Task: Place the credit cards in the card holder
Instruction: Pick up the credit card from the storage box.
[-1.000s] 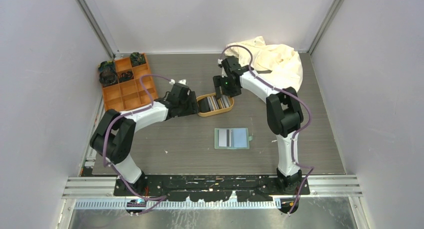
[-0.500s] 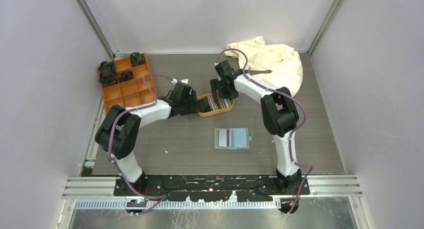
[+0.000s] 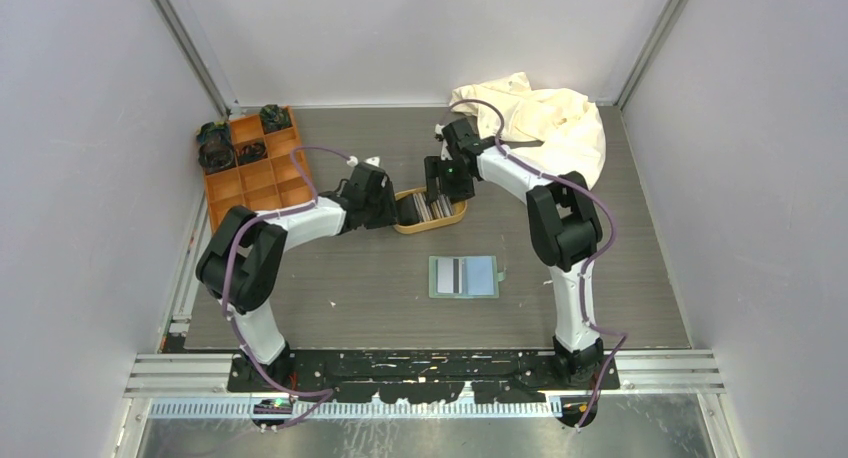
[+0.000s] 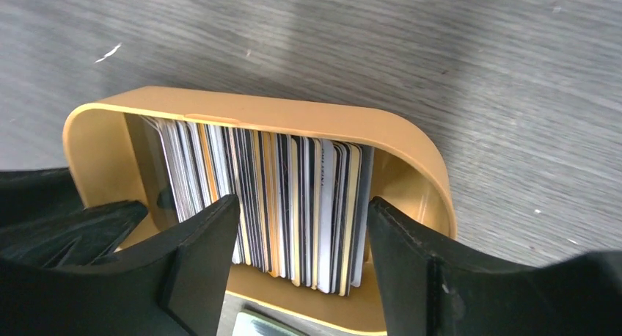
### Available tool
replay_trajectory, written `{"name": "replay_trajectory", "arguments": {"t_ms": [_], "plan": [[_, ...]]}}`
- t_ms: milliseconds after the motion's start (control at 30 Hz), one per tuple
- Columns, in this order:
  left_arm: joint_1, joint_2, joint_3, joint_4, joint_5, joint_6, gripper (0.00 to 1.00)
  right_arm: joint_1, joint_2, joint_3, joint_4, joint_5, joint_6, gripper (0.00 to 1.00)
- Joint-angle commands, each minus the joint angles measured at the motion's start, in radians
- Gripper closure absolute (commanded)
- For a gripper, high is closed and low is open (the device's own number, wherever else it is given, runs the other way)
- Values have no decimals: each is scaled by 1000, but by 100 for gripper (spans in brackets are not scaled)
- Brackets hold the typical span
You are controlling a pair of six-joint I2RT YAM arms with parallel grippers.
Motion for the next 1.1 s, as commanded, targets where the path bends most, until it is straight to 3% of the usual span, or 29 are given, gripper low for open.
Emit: {"name": "replay_trajectory", "arguments": {"t_ms": [0,133,433,767,1067], "plan": [[6,22,31,4,9,16,62,-38,-59,-32,78,-259,45,33],[6,35,42,2,32,15,64,-67,-67,-54,112,-376,70,37],[7,53,50,13,90,6,66,-68,-26,-71,163,-489,152,38],[6,69,59,48,134,-16,69,-28,6,10,12,-346,26,36],[7,93,72,55,185,3,70,-25,-5,33,-15,-381,2,29]]}}
